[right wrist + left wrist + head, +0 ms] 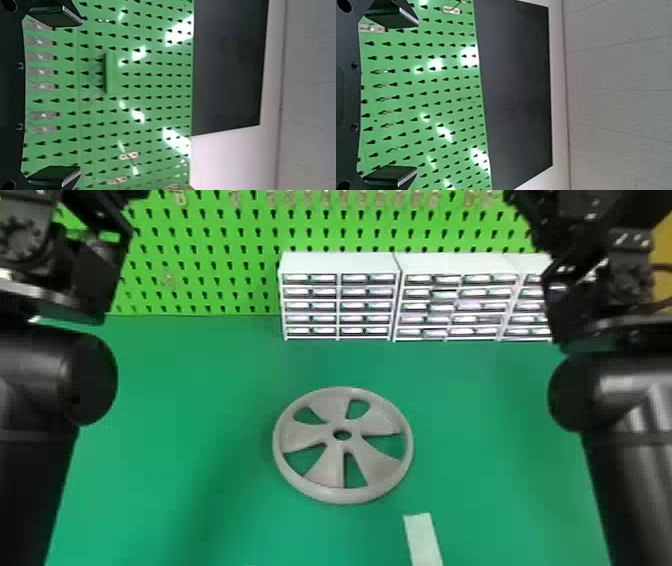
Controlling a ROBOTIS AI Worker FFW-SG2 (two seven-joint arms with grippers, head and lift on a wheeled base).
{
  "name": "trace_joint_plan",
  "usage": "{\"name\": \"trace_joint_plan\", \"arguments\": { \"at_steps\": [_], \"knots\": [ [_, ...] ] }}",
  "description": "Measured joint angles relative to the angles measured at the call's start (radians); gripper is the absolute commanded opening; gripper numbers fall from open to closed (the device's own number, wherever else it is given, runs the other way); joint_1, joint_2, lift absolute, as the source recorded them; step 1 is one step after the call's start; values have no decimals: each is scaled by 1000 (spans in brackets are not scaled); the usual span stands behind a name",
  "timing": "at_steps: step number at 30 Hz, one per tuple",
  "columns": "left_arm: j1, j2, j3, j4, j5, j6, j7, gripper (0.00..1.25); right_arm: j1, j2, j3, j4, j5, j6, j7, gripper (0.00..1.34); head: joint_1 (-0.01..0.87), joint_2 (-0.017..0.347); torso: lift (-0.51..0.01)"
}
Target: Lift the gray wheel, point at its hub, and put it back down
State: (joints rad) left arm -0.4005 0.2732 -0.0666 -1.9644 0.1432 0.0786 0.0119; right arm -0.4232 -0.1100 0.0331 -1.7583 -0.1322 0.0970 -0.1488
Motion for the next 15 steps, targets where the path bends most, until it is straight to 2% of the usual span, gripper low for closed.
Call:
{"name": "trace_joint_plan", "arguments": {
  "at_steps": [15],
  "knots": [
    [72, -31, 6, 99, 22, 21, -5, 1250, 66, 25, 27, 57, -2, 41, 0, 1332, 692, 48, -88]
  ]
}}
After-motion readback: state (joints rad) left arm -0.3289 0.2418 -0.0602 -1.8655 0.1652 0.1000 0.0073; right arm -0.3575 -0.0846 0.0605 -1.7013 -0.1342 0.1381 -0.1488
